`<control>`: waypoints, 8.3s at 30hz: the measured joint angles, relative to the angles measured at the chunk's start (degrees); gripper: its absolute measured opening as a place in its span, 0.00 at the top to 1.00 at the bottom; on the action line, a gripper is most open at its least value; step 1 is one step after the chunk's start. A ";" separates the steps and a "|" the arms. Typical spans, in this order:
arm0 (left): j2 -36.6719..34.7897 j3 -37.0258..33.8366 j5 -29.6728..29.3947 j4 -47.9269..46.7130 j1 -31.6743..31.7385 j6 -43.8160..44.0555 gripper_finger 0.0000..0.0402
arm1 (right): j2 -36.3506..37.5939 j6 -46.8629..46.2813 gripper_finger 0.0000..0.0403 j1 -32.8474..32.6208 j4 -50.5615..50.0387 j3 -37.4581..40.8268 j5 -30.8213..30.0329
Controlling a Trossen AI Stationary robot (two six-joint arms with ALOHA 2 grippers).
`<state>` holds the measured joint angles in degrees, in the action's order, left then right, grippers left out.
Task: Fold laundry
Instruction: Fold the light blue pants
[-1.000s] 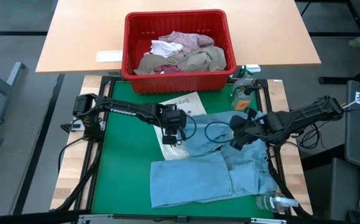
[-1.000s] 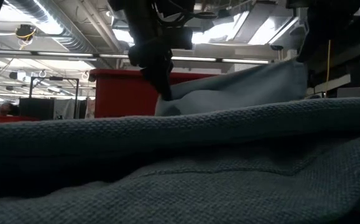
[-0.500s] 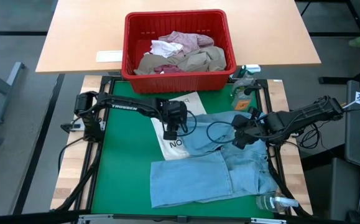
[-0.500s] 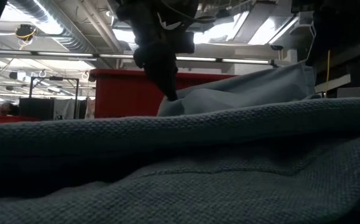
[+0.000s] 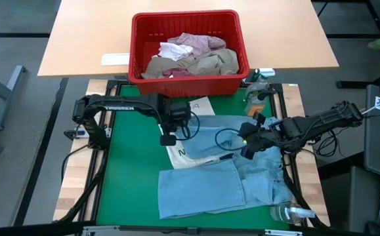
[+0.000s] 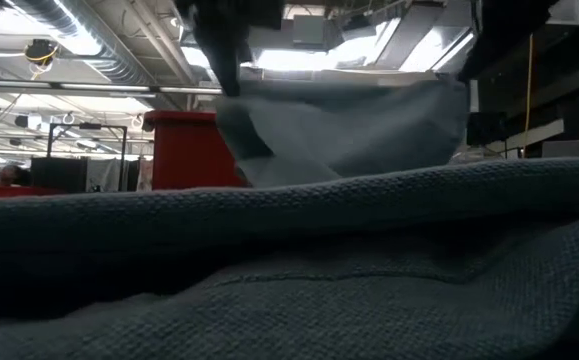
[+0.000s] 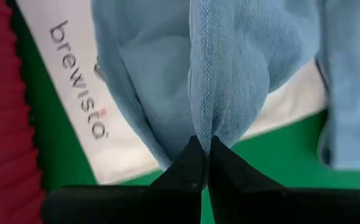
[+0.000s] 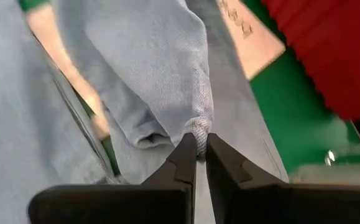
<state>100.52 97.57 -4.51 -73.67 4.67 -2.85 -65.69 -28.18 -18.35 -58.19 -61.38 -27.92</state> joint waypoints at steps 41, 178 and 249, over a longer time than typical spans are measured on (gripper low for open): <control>-0.20 -8.60 -0.48 9.95 8.22 12.80 1.00 | -0.21 7.50 0.95 27.46 8.67 11.05 11.19; -0.68 -34.08 -23.60 28.68 -4.59 21.76 0.72 | -14.01 34.46 0.60 15.67 13.11 4.91 36.64; -8.23 -34.02 1.40 29.55 -27.12 53.92 0.89 | -15.08 31.23 0.56 15.74 17.76 4.17 38.82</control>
<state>92.29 63.55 -3.11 -44.12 -22.45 51.07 -80.77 3.05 -2.61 -40.43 -57.21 10.90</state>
